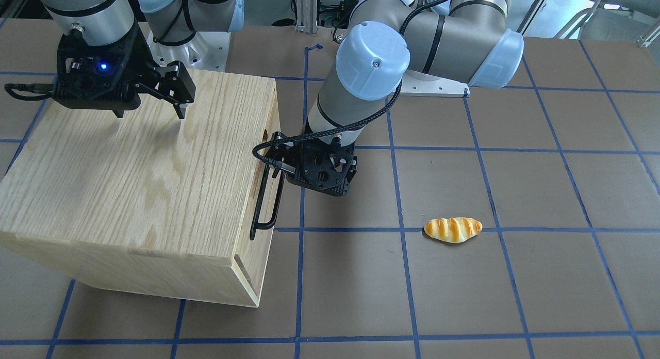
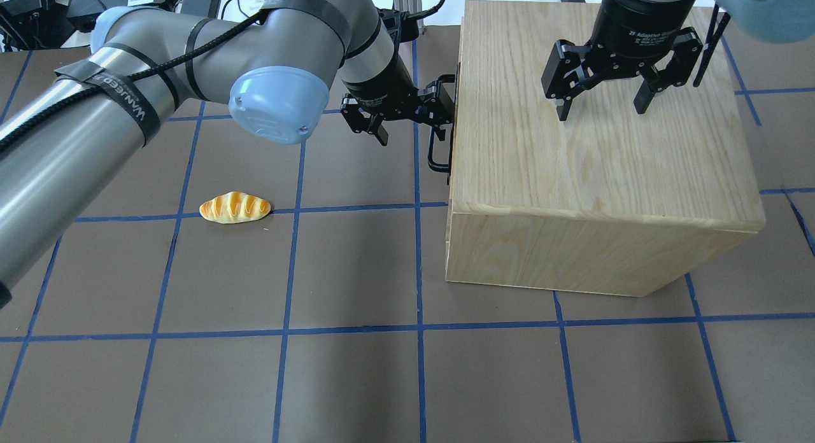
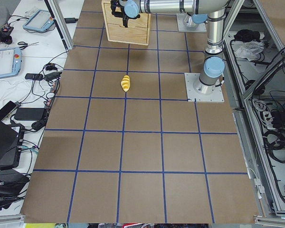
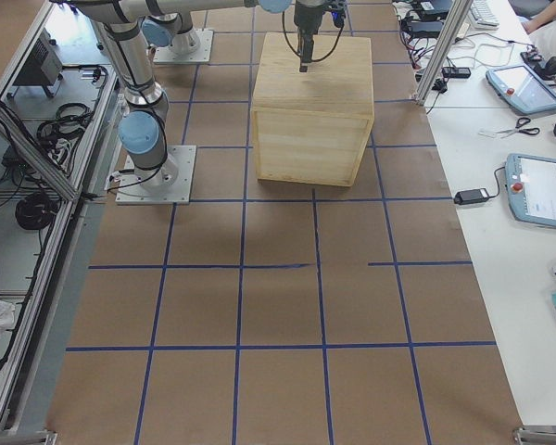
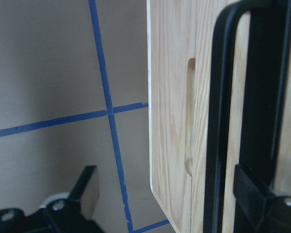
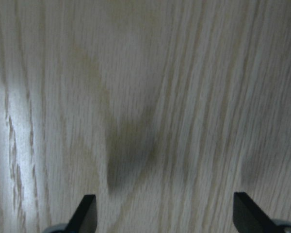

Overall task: Open upper drawer
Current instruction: 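Pull the black handle with the left gripper, sliding the drawer out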

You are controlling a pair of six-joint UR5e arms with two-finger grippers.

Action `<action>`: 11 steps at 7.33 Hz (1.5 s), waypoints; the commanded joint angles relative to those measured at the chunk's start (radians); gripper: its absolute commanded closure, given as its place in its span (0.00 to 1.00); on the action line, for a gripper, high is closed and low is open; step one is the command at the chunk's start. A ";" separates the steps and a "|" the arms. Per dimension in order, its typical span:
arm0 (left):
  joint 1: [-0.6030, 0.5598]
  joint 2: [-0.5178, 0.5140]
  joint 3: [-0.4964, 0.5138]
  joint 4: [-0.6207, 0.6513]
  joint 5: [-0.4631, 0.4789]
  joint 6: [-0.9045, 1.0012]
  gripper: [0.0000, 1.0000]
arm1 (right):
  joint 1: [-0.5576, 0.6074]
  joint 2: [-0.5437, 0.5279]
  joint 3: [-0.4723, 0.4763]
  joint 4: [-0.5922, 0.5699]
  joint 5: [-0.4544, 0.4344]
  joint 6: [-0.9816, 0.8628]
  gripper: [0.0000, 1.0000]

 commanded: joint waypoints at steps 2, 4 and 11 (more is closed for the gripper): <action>0.062 0.043 -0.049 -0.027 0.024 0.028 0.01 | 0.000 0.000 0.000 0.000 0.000 0.000 0.00; 0.099 0.081 -0.053 -0.073 0.074 0.034 0.01 | 0.000 0.000 0.001 0.000 0.000 0.000 0.00; 0.305 0.135 -0.072 -0.152 0.107 0.157 0.00 | 0.000 0.000 0.000 0.000 0.000 0.000 0.00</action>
